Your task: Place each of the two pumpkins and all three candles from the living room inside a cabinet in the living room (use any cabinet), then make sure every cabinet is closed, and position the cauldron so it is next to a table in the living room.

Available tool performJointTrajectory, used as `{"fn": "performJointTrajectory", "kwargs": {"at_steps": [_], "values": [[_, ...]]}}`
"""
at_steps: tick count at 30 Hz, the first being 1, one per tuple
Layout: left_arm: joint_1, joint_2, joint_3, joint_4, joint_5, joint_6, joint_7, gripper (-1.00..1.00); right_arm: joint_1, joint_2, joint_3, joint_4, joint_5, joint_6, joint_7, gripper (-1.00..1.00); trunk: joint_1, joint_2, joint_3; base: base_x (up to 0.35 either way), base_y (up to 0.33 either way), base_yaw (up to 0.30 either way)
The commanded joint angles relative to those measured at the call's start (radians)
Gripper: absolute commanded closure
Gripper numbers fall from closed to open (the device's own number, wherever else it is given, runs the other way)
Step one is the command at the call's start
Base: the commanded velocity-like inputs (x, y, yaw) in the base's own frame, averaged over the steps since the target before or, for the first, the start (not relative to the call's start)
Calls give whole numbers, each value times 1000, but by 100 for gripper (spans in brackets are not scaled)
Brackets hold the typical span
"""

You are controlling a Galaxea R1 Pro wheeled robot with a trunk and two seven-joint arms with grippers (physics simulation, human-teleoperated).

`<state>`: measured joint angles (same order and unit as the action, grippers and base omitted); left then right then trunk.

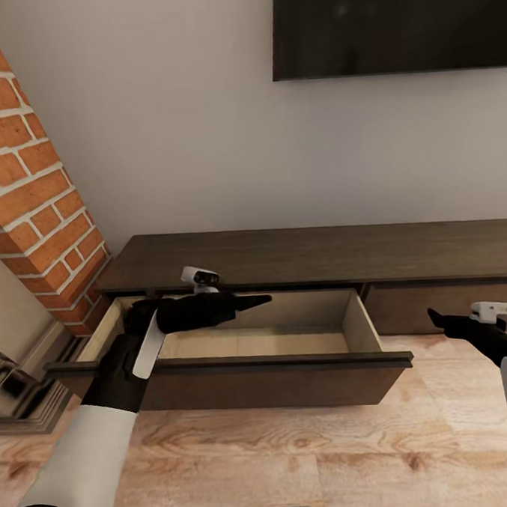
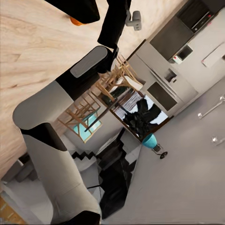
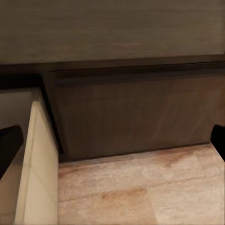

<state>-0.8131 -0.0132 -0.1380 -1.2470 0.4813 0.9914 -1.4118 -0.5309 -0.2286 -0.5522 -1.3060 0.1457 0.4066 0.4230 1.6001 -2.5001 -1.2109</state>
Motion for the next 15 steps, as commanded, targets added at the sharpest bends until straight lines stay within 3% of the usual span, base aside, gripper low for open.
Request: {"fn": "performJointTrajectory", "kwargs": {"at_steps": [1, 4, 6, 12, 14, 15], "values": [[0, 4, 3, 1, 9, 0, -1, -100, 0, 1, 0, 1, 0, 0, 1, -100, -3, 5, 3, 0, 0, 0], [0, 8, 7, 0, 19, 1, -1, -100, 0, 9, 1, 2, 0, -2, 3, -100, -14, 26, 13, 0, 0, 0], [0, 10, 11, -1, 22, 2, 2, -100, 0, 44, 0, 0, 6, -9, 2, -100, -22, 40, 19, 0, 0, 0], [0, 5, 10, -3, 22, 4, 3, -100, 1, 62, -1, 0, 11, -11, 0, -100, -45, 82, 38, 0, 0, 0], [0, 0, 8, -2, 21, 4, 4, -100, 8, 93, 0, 2, 8, -12, 2, -100, -53, 96, 44, 0, 0, 0], [0, 0, 8, -2, 21, 4, 4, -100, 8, 96, 0, 2, 9, -12, 2, -100, -56, 103, 47, 0, 0, 0]]}}
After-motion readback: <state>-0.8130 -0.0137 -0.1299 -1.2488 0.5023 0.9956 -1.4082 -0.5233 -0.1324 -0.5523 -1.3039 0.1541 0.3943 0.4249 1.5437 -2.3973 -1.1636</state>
